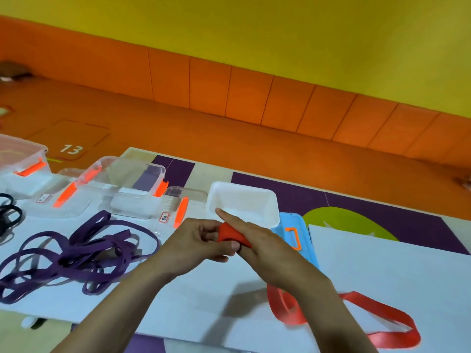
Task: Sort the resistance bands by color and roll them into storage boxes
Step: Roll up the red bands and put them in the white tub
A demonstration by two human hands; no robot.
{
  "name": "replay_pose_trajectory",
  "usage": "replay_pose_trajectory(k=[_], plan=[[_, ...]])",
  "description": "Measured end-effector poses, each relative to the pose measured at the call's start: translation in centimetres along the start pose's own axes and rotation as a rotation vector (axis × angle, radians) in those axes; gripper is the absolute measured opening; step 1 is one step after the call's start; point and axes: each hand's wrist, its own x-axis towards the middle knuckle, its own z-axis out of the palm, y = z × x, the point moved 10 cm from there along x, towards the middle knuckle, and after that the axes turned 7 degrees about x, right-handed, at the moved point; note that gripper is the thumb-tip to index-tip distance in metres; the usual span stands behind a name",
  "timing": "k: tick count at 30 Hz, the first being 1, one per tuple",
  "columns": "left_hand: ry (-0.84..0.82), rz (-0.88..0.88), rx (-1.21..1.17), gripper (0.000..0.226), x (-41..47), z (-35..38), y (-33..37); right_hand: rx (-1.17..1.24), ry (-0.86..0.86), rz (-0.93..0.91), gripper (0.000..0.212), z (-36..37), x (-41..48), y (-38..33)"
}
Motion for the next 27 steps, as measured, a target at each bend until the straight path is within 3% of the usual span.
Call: replay_pose_trajectory(k=[6,11,14,18,22,24,27], plan=[[0.144,-0.037,-0.263,0.035,-0.1,1.7,-1.0,0.102,0.340,0.012,0.064,-0.9,-1.4,0.7],[0.189,-0.098,-0.373,0.036,-0.1,3.2,-1.8,0.177,0.637,0.143,0.057,-1.3,-2.4,1.9],[0.180,-0.100,-0.368,0.033,0.1,3.0,-1.9,0.192,0.582,0.139,0.056,-1.0,-1.8,1.6],[0.030,-0.086,-0.228,0.030,0.2,2.7,-1.6,0.085,0.256,0.076,0.084,0.1,-0.4,1.3],[-0.072,-0.056,-0.050,0.029,0.2,2.0,-0.8,-0.056,0.004,0.016,0.091,1.0,0.1,0.7],[-0.009,-0.015,0.033,0.020,0.5,1.3,0.1,-0.073,0.002,-0.004,0.092,0.5,0.3,0.0],[0.109,0.054,0.005,0.018,0.5,0.9,1.8,-0.026,0.129,-0.047,0.091,-1.6,0.6,-0.9]])
